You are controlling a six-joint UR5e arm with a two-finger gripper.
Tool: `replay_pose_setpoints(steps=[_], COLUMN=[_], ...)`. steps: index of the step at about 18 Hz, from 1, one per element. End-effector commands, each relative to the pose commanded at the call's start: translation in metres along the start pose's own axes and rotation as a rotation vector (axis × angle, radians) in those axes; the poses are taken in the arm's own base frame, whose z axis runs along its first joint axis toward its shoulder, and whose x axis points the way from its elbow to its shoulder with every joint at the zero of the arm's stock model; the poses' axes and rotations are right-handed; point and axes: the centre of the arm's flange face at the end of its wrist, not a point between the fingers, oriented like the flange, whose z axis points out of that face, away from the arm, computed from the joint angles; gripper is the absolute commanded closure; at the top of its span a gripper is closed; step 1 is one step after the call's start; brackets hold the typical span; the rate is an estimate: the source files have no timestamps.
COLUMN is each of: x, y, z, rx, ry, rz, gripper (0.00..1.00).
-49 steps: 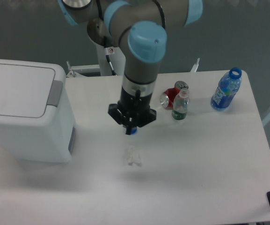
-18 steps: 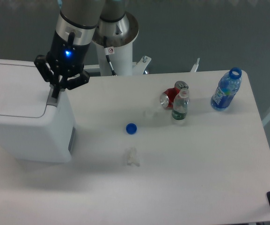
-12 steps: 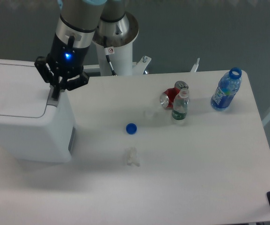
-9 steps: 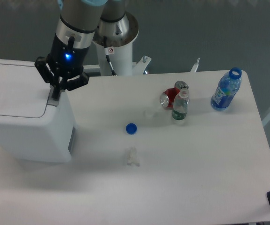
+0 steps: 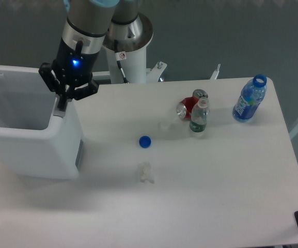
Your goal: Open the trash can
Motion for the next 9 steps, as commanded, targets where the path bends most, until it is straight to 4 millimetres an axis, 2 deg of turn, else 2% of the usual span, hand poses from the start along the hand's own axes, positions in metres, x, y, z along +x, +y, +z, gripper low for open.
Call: replay_pose_setpoints(steps=[3, 4, 9], x=[-0.001, -0.001, -0.026], y=[0.000, -0.001, -0.004], z=[-0.005, -0.009, -0.031], rx=[0.010, 0.017, 0.063], ry=[-0.005, -0.008, -0.033], rz=[0.000, 0.003, -0.024], gripper=[1.00, 0.96, 0.64])
